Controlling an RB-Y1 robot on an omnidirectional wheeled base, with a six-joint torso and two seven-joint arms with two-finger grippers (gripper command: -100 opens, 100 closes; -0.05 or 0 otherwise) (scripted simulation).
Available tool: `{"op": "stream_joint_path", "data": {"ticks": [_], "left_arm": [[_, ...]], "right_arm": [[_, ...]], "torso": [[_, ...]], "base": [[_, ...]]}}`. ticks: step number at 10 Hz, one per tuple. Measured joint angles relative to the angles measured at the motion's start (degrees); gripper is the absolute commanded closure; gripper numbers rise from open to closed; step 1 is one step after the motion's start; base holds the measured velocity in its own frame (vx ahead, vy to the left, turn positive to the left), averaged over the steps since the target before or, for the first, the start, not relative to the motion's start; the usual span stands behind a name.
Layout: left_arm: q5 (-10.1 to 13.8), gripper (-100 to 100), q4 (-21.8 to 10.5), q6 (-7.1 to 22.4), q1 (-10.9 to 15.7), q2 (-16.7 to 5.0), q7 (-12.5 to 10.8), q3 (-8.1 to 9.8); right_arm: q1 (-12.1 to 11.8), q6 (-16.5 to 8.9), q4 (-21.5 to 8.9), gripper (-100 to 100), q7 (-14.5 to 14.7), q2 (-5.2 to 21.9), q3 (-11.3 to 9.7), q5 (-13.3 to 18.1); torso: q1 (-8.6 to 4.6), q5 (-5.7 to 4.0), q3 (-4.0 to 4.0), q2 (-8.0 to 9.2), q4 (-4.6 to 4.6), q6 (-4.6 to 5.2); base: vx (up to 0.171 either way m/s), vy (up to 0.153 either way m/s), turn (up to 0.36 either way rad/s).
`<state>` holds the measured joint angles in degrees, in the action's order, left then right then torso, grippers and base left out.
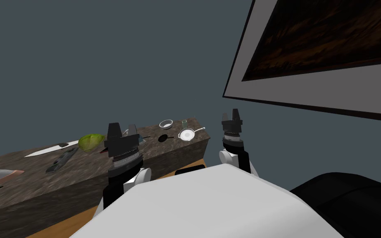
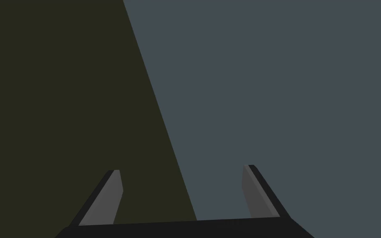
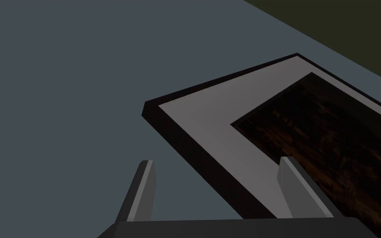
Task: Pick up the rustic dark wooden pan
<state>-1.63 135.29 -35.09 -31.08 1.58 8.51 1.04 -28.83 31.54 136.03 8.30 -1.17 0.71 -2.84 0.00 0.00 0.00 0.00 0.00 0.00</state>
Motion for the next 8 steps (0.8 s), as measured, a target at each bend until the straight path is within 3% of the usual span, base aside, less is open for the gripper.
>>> {"op": "stream_joint_path", "data": {"ticks": [3,8], "left_arm": [[1.0,-100,-2.0,3.7,2.5,-3.7,-0.4,0.10],[2.5,-100,-4.6,10.0,6.2,-7.2,-1.3,0.46]], "right_arm": [[0.0,0.0,0.0,0,0.0,0.0,0.0,0.0],[0.0,0.0,0.0,0,0.0,0.0,0.0,0.0]], "torso": [[0.14,0.03,0.05,0.10,0.02,0.00],[0.10,0.03,0.04,0.07,0.02,0.00]], "base": [[-0.029,0.027,0.045],[-0.023,0.017,0.041]]}}
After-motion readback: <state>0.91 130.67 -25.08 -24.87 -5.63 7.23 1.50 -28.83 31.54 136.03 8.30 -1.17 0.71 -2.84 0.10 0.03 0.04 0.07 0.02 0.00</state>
